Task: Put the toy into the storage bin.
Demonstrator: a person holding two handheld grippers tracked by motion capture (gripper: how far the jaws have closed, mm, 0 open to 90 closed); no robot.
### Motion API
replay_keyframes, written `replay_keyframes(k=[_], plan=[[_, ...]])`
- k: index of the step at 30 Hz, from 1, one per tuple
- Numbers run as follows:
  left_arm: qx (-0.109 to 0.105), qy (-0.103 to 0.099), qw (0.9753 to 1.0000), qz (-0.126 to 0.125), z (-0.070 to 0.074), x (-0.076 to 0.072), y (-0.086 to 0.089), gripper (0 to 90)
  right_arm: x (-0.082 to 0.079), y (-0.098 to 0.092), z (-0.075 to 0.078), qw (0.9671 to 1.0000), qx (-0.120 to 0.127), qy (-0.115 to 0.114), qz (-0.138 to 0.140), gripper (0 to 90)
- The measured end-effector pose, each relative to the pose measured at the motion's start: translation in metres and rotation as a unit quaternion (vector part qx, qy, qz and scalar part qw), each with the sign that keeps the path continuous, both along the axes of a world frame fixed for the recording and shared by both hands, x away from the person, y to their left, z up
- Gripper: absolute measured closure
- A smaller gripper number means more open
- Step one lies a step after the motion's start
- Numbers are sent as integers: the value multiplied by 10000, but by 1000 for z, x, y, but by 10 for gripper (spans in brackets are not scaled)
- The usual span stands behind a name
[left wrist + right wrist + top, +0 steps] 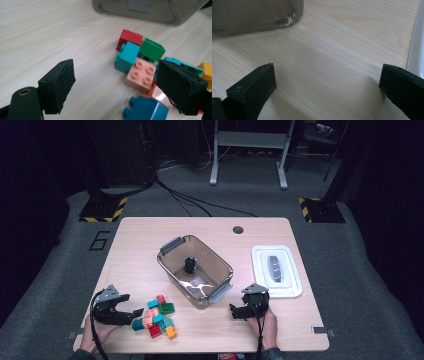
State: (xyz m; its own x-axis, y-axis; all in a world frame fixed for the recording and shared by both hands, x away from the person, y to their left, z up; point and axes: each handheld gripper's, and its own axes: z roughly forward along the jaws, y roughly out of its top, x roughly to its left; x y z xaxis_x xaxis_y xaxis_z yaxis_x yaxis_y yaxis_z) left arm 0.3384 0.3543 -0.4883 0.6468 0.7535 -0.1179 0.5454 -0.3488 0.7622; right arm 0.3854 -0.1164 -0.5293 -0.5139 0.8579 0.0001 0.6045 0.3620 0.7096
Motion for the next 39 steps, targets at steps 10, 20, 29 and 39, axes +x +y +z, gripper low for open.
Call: replay_keyframes(k=[10,20,29,39], plan=[[16,121,9998,-143,-20,-22,6,80,0,0,0,10000,4,20,-2,0],[471,123,9987,-142,-31,-24,9,179,0,0,0,10000,5,18,-14,0],[373,42,9977,566,-27,-15,39,181,0,0,0,10000,0,6,-7,0],[284,-22,9990,338,-22,-18,10,225,0,0,0,10000,-1,0,-5,0]])
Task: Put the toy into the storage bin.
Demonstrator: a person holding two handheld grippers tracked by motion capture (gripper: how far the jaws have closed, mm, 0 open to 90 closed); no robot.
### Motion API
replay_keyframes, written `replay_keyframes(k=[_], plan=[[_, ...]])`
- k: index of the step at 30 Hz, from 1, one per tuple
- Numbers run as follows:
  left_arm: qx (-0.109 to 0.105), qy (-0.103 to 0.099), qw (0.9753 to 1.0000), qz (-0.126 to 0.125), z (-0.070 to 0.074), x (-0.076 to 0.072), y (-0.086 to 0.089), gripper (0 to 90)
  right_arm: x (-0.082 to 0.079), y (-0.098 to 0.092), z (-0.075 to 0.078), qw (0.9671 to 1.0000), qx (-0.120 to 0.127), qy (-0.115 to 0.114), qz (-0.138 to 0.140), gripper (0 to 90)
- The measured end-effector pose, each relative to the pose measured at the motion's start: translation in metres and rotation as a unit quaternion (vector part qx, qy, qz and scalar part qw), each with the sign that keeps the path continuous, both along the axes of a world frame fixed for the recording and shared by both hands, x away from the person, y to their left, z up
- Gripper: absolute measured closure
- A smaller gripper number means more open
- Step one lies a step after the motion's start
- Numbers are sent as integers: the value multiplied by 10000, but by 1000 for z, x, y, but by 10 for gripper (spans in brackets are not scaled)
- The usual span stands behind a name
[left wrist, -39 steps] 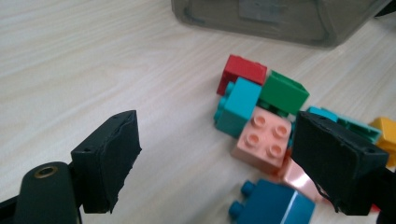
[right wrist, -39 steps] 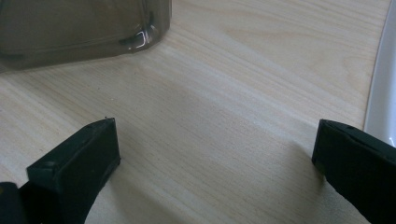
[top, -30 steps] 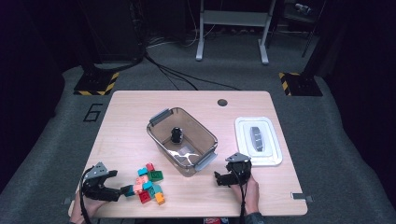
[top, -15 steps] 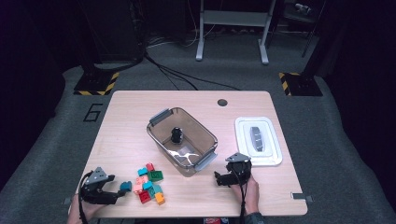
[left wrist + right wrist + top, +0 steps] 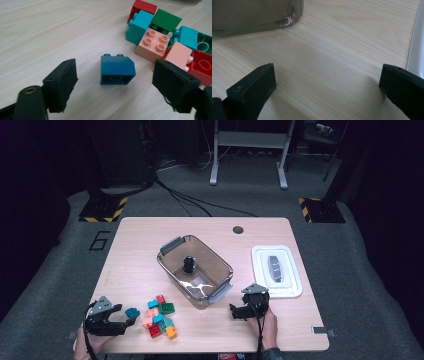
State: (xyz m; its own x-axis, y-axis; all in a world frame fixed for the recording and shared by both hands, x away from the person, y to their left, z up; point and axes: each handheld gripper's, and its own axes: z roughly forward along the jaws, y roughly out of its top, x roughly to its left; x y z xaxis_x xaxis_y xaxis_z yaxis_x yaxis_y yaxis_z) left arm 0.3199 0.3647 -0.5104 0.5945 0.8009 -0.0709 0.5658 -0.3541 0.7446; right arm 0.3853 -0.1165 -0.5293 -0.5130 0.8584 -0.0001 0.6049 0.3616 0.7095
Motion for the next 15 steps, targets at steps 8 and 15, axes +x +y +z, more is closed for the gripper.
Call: replay_keyframes(k=[8,15], plan=[[-16,25,10000,82,-5,8,-2,582,0,0,0,10000,1,-1,6,1],[-160,7,9997,169,2,16,7,590,0,0,0,10000,1,-2,8,1]])
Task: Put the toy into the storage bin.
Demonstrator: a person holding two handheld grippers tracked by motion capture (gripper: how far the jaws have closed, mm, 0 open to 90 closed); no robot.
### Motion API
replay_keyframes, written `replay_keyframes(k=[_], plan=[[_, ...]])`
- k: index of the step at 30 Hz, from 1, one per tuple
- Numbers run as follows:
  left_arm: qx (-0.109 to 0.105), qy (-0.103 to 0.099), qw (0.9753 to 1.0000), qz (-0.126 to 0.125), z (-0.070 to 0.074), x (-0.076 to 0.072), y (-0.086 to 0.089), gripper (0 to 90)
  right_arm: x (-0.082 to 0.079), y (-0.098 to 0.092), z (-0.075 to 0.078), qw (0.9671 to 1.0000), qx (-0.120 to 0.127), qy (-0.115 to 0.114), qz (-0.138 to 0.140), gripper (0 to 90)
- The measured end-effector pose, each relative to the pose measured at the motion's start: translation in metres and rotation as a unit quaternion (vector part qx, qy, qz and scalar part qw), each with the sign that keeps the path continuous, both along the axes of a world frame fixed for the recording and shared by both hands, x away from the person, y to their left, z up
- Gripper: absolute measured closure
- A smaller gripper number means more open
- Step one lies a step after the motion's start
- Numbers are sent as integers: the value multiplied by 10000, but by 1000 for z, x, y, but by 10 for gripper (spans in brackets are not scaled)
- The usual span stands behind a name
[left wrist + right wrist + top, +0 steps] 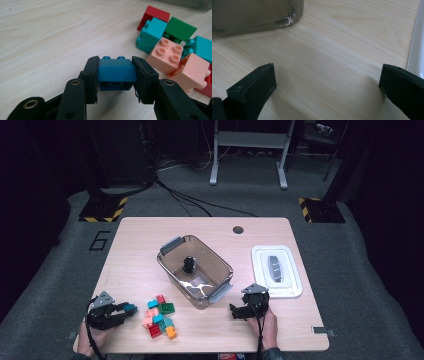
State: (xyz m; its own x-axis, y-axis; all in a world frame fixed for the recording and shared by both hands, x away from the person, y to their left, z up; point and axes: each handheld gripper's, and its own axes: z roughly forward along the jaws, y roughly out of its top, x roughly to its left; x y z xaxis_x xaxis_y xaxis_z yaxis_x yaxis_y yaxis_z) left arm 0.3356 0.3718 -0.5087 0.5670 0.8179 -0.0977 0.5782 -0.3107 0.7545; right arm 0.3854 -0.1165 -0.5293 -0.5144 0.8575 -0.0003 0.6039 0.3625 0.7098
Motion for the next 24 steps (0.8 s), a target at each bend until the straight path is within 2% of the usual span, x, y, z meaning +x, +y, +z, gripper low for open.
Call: replay_keyframes(k=[7,9,12,15,18,21,24], plan=[[8,-162,9999,20,17,10,-2,590,0,0,0,10000,6,9,-2,2],[15,-219,9998,-17,27,18,-6,590,0,0,0,10000,8,14,-4,2],[24,-200,9998,-88,37,26,-8,590,0,0,0,10000,7,14,-3,2],[28,-272,9996,-101,47,36,-13,590,0,0,0,10000,9,16,-6,2],[154,-272,9993,-218,55,44,-15,590,0,0,0,10000,7,17,-6,2],[143,-320,9991,-223,60,52,-19,590,0,0,0,10000,0,0,33,2],[140,-270,9992,-260,64,58,-21,590,0,0,0,10000,9,9,24,2]])
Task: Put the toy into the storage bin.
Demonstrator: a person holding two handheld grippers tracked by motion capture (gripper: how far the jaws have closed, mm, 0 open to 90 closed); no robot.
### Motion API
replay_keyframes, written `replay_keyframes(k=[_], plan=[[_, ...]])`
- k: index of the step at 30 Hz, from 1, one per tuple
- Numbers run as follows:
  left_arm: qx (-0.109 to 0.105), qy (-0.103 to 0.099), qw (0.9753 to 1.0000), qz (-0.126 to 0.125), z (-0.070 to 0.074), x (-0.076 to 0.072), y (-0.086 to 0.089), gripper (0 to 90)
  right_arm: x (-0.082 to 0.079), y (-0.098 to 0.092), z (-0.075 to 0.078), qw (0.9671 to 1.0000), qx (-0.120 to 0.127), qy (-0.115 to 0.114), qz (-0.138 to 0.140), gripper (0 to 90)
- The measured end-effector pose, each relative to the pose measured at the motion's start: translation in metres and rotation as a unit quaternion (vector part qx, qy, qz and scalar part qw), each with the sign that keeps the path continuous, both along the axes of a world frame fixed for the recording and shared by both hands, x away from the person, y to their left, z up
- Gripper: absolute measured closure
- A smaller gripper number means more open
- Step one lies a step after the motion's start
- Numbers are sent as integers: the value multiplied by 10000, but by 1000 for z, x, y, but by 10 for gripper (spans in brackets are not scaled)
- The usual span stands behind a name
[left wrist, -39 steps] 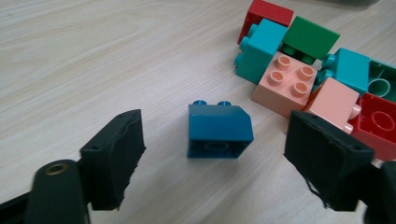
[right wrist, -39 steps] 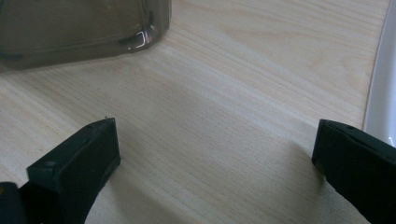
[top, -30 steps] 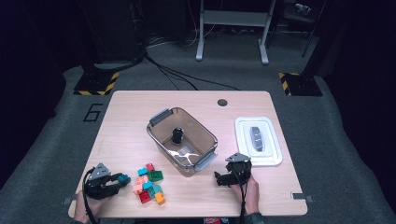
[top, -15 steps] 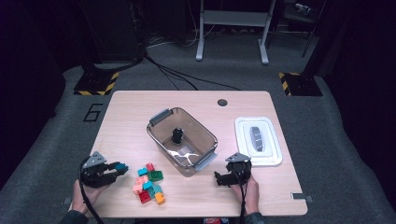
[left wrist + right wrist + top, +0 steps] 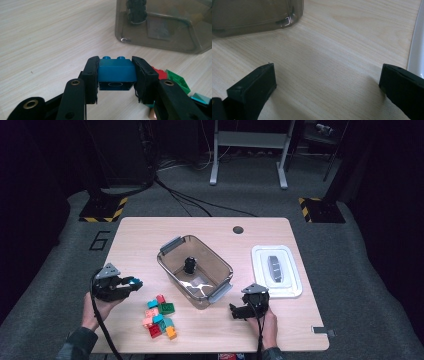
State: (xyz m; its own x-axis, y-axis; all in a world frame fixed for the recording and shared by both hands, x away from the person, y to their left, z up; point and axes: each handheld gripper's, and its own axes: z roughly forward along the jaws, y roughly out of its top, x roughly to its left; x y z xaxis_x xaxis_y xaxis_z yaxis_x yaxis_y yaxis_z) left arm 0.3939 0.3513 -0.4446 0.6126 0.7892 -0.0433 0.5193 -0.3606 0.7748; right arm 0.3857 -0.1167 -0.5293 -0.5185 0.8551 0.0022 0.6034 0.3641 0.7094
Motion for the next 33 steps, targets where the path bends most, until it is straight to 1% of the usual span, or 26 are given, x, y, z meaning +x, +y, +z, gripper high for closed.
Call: replay_keyframes(k=[1,3,4,5,6,7,9,10,12,13,15,17,19,21,22,24,26,27,28,33], plan=[[-15,-27,10000,13,1,2,-1,590,0,0,0,10000,1,0,-1,2],[-22,6,10000,3,3,4,-1,590,0,0,0,10000,1,0,1,2],[-67,-27,10000,5,6,9,-2,590,0,0,0,10000,0,0,1,2],[-62,9,10000,-11,8,11,-2,590,0,0,0,10000,-8,-10,12,3],[-70,-3,10000,-5,10,12,-2,590,0,0,0,10000,0,0,2,2],[-159,-8,9999,9,12,14,-2,590,0,0,0,10000,1,0,2,2],[-190,-9,9998,4,16,17,-3,590,0,0,0,10000,1,0,3,2],[-211,-48,9998,28,18,18,-4,590,0,0,0,10000,1,1,3,2],[-193,-55,9998,5,22,21,-4,590,0,0,0,10000,-3,-5,8,2],[-193,-55,9998,5,22,21,-4,590,0,0,0,10000,-6,-11,13,2],[-229,-89,9997,2,28,24,-6,590,0,0,0,10000,1,2,2,3],[-217,-83,9997,-25,33,27,-7,590,0,0,0,10000,-8,-12,13,3],[-216,-117,9997,-14,37,29,-8,590,0,0,0,10000,2,2,0,2],[-219,-103,9997,-29,39,31,-8,590,0,0,0,10000,-4,-8,10,2],[-247,-107,9996,-22,44,34,-8,590,0,0,0,10000,1,-1,4,2],[-203,-117,9997,-44,48,36,-10,590,0,0,0,10000,1,-2,6,2],[-202,-143,9997,-42,52,38,-12,590,0,0,0,10000,1,-1,2,3],[-219,-186,9996,-20,54,39,-14,590,0,0,0,10000,-11,-13,16,3],[-219,-186,9996,-20,54,39,-14,590,0,0,0,10000,-11,-13,16,3],[-231,-256,9994,-92,67,44,-22,590,0,0,0,10000,-7,-10,14,3]])
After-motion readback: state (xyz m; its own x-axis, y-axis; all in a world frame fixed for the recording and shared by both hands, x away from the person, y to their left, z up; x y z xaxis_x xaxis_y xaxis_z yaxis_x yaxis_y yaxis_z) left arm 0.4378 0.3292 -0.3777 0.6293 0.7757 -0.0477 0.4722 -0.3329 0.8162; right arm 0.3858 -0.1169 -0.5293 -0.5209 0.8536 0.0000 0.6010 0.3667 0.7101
